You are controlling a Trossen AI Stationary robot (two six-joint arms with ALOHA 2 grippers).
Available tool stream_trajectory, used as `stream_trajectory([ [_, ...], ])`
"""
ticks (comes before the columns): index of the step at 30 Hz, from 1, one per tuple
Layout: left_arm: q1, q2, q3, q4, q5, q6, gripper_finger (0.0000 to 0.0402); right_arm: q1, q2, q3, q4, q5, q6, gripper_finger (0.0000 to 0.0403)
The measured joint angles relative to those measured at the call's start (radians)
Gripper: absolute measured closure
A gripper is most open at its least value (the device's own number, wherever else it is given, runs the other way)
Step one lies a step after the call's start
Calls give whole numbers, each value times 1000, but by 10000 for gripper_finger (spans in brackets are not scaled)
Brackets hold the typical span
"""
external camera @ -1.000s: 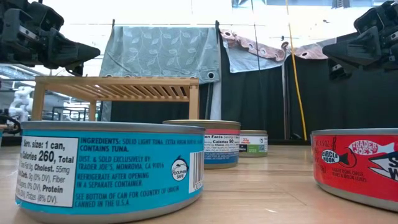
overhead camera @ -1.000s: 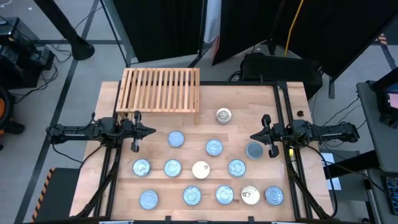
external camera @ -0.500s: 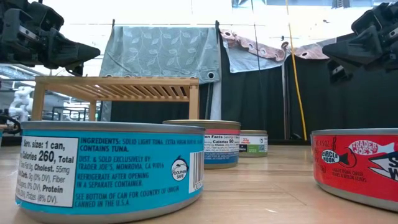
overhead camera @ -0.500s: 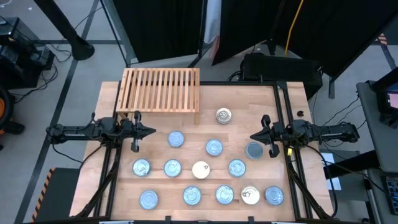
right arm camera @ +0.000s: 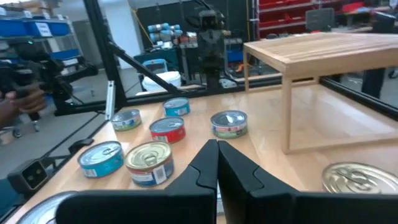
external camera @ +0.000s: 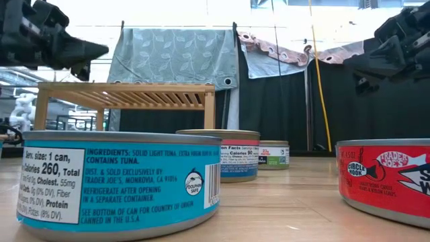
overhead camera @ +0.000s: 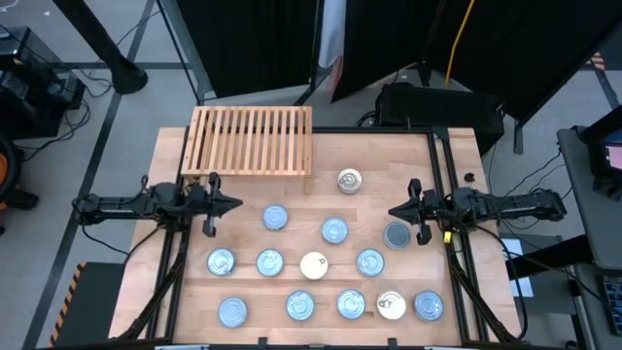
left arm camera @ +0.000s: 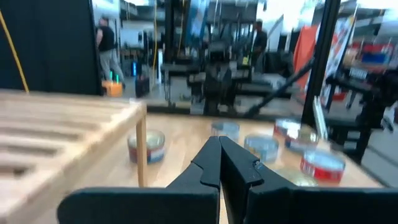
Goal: Stack canned seafood by type on shelf
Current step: Put the top right blue can on the shelf
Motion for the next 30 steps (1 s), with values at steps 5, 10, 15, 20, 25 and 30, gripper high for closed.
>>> stream_trajectory([
  [5,0,0,8,99,0,0,400,0,24,53,8,1,-20,403],
  [10,0,24,80,87,-2,0,400,0,61,148,8,62,-101,403],
  [15,0,75,176,56,-8,9,400,0,116,218,6,119,-154,403],
  [20,0,163,277,32,-29,35,400,-1,180,257,6,180,-182,403],
  [25,0,277,368,34,-34,37,400,-2,252,307,29,234,-203,403],
  [30,0,404,439,35,-38,73,400,-2,334,363,88,247,-213,403],
])
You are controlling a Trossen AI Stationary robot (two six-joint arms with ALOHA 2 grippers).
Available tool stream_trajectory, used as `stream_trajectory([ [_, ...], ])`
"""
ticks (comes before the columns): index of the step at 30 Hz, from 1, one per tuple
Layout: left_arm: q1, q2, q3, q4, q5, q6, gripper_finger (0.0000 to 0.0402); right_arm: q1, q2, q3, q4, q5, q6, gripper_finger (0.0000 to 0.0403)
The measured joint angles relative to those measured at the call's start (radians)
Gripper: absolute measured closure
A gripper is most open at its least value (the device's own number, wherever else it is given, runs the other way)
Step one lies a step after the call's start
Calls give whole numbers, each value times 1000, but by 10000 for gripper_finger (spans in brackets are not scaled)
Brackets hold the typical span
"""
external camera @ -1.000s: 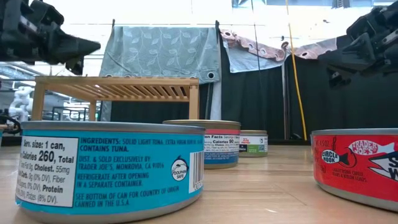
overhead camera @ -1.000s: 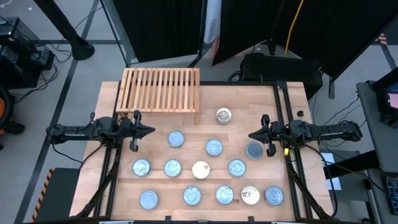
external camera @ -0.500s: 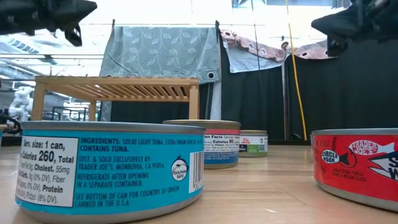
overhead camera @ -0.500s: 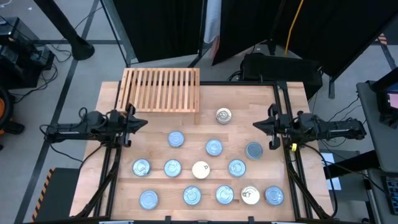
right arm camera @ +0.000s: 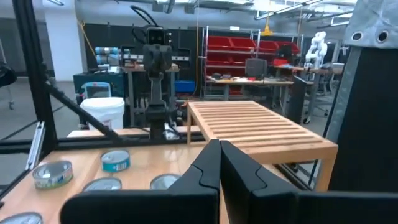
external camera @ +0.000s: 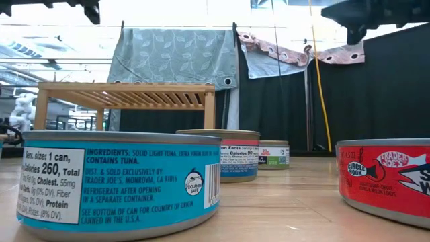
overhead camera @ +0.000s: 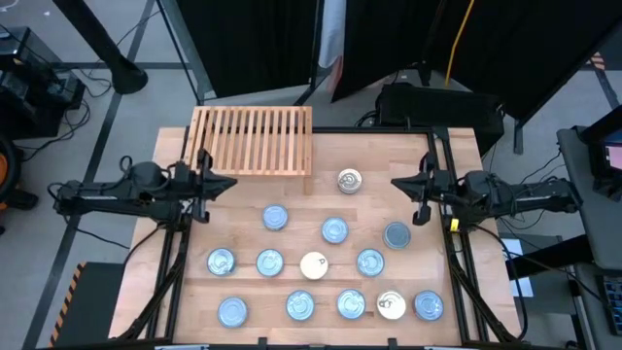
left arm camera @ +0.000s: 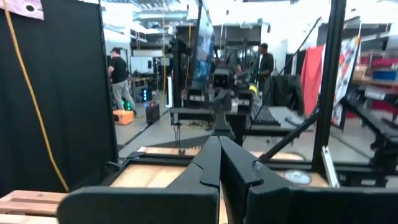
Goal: Stack canned seafood by type on shelf
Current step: Put the top right blue can on the shelf
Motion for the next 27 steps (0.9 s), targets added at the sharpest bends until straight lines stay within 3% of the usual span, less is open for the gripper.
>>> stream_trajectory([
  [11,0,257,110,-2,-49,16,400,-1,218,55,3,271,89,403],
  [20,0,357,144,2,-49,7,400,-115,426,56,37,271,167,403],
  [23,0,377,156,3,-58,7,400,-194,501,56,30,224,185,403],
  [27,0,398,177,4,-74,7,400,-323,585,56,25,-46,268,403],
])
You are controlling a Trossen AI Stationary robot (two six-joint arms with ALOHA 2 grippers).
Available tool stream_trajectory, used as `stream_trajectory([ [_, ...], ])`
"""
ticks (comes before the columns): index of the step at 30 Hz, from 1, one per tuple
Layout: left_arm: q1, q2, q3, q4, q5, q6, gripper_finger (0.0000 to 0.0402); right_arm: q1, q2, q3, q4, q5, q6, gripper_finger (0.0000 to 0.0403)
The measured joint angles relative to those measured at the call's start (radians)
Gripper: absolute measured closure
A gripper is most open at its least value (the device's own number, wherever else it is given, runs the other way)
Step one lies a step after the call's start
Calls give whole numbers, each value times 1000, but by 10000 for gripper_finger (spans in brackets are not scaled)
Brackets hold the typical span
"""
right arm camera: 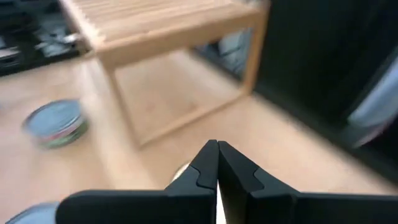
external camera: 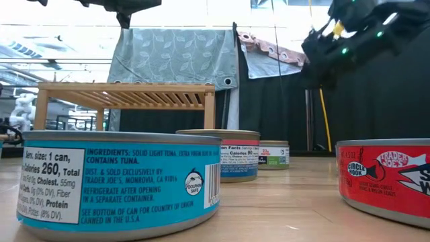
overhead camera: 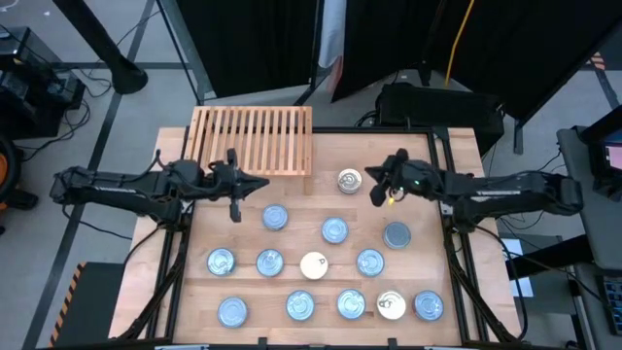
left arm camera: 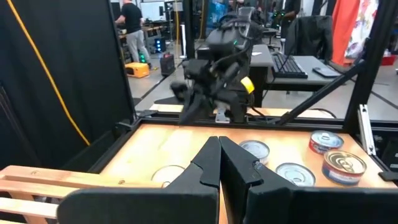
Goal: Stack canned seafood by type on shelf
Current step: Put the top right blue can on the shelf
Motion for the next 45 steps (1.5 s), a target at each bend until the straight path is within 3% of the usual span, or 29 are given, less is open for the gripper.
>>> stream_trajectory([
  [3,0,13,14,0,-5,0,400,-51,70,0,-4,-118,36,403],
  [11,0,16,39,22,-229,0,400,-77,240,0,0,-130,31,403],
  [33,2,78,39,7,-172,59,380,-120,427,5,86,-123,16,403],
  [45,27,108,38,7,-172,60,379,-120,403,2,-100,-137,18,403],
])
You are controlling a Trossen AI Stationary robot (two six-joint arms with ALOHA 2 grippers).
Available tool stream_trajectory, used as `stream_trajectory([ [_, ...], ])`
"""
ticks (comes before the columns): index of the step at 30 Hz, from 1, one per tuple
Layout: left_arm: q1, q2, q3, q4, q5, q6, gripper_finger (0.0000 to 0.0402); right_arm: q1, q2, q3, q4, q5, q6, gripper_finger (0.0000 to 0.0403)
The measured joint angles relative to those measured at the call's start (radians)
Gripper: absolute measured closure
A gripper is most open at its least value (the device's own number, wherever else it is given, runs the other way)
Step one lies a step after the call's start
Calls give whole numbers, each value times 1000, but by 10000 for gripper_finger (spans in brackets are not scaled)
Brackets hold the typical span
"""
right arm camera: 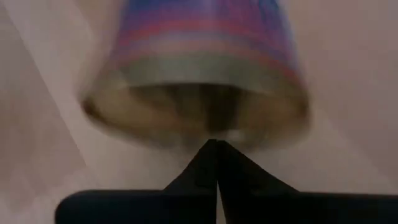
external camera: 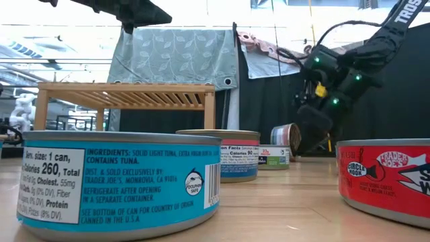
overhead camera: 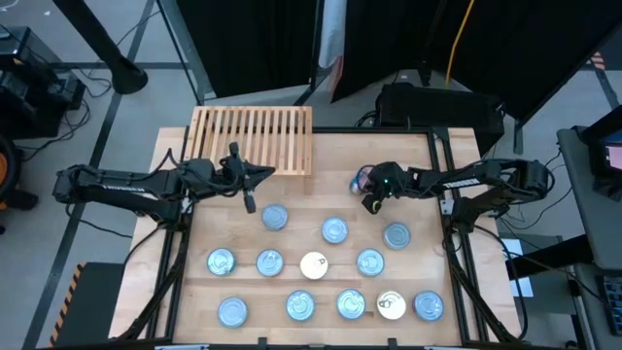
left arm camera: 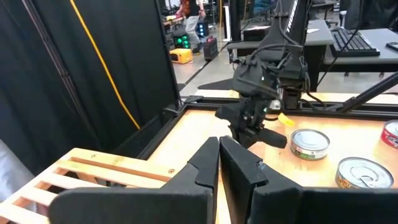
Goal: Stack canned seafood by type on shelf
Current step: Put the top right blue can on the shelf
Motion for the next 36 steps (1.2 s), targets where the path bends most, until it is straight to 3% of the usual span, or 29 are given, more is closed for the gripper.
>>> stream_trajectory([
  [6,-1,0,0,0,0,0,379,0,-30,-1,-92,1,-25,403],
  [13,6,0,-1,16,1,0,379,11,-165,209,-487,-21,-89,394],
  [17,21,0,-1,29,9,0,379,46,-202,360,-572,44,-262,354],
  [22,36,0,-1,27,24,-7,379,1,-120,516,-672,149,-496,286],
  [30,39,0,-1,15,29,-8,379,-82,71,651,-753,-103,-860,190],
  [36,39,0,-1,-8,29,-8,379,-57,158,686,-822,-149,-973,155],
])
